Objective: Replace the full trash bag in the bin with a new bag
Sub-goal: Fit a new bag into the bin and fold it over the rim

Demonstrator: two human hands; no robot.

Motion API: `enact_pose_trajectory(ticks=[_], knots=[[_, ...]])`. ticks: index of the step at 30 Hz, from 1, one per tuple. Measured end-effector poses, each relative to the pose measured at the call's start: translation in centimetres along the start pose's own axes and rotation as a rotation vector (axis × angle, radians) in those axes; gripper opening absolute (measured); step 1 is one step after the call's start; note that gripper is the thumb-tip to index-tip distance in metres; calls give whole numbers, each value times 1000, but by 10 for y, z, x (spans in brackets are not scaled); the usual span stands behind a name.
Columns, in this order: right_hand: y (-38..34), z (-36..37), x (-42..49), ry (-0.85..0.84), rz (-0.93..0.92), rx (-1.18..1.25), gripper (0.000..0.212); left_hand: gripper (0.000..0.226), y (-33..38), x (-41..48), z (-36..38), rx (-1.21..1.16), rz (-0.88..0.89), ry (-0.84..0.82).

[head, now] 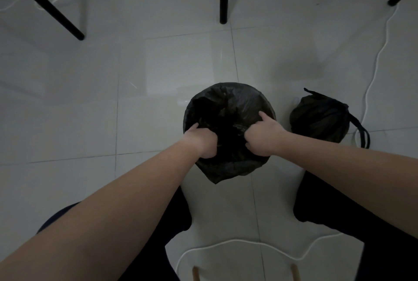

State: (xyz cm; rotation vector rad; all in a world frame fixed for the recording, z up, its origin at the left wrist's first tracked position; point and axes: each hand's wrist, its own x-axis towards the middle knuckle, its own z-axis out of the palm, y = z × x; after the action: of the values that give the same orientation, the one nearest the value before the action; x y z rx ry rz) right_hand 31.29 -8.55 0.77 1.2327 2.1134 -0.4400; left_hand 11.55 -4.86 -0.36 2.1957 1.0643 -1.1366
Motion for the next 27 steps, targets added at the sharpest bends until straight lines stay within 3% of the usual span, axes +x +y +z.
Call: enact_pose_trajectory(ticks=[2,4,8,10,14,17,20,23,27], knots=[[0,1,6,189,-42,9,24,43,2,2,-1,29,-3,134],[-1,7,12,268,-47,-63,36,55,2,4,1,101,-43,206],[11,19,13,40,189,-180,66,73,-6,4,6,309,-211,27],[15,21,13,-107,257,-274,70,76,-10,3,6,428,-238,-83],[10,14,14,-159,256,-287,67,79,-12,-3,0,551,-218,-110],[4,4,14,-143,206,-250,56,72,-3,-3,-6,435,-176,-52],[2,-2,17,99,80,-118,37,63,3,-1,-8,292,-109,178],[4,7,25,218,-13,-19,46,59,4,4,-6,209,-65,353],[10,19,29,126,80,-118,66,66,-1,15,-2,281,-146,295]])
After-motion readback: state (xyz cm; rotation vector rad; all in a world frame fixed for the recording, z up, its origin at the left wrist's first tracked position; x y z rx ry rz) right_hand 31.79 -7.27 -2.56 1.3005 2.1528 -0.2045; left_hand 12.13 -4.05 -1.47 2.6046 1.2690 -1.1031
